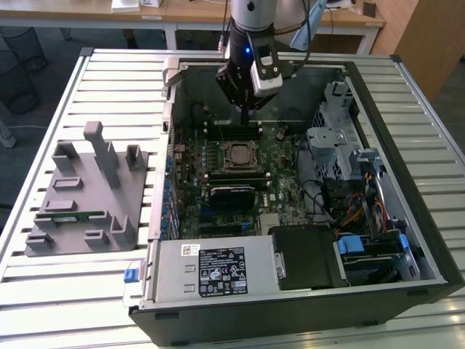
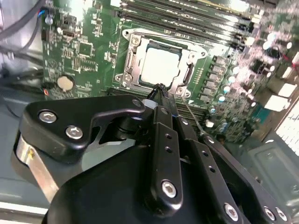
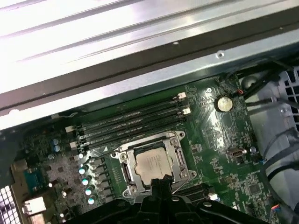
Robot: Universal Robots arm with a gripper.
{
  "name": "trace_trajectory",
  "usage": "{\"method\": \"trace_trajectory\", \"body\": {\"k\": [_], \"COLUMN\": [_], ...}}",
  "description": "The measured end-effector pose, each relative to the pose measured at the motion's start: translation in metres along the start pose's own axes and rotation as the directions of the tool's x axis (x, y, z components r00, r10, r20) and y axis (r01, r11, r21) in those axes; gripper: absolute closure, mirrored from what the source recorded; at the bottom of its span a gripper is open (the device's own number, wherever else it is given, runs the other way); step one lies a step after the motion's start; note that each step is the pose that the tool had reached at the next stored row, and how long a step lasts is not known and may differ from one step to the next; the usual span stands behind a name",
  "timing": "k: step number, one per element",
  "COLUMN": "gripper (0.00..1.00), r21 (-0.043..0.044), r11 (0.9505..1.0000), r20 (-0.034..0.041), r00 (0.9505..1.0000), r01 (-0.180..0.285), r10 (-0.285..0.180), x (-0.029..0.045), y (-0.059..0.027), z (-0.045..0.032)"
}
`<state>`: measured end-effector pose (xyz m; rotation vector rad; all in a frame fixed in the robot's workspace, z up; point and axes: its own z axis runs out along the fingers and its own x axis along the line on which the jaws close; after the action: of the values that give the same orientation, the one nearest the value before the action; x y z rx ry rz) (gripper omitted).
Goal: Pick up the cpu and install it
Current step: 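Install the first cpu locking lever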
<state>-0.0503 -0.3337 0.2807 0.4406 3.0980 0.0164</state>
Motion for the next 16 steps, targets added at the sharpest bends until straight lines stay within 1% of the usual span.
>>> {"method": "trace_trajectory", "body": {"k": [2, 4, 6, 8, 9, 12, 14, 16], "gripper": [0.89, 0.89, 0.89, 0.89, 0.89, 0.89, 0.89, 0.89], "r21": [-0.0004, -0.0009, -0.0013, -0.0018, -0.002, -0.0027, -0.0032, -0.0036], "r11": [0.9993, 0.9971, 0.9937, 0.9891, 0.9863, 0.9756, 0.9671, 0.9573], "r20": [-0.0005, -0.0009, -0.0013, -0.0016, -0.0018, -0.0024, -0.0027, -0.003], "r00": [0.9993, 0.9971, 0.9937, 0.9891, 0.9863, 0.9756, 0.9671, 0.9573], "r01": [0.038, 0.076, 0.112, 0.147, 0.165, 0.219, 0.254, 0.289], "r10": [-0.038, -0.076, -0.112, -0.147, -0.165, -0.219, -0.254, -0.289], "x": [0.0, 0.0, 0.0, 0.0, 0.0, 0.0, 0.0, 0.0], "y": [0.0, 0.0, 0.0, 0.0, 0.0, 0.0, 0.0, 0.0], "z": [0.0003, 0.0006, 0.0009, 0.0011, 0.0013, 0.0017, 0.002, 0.0022]}}
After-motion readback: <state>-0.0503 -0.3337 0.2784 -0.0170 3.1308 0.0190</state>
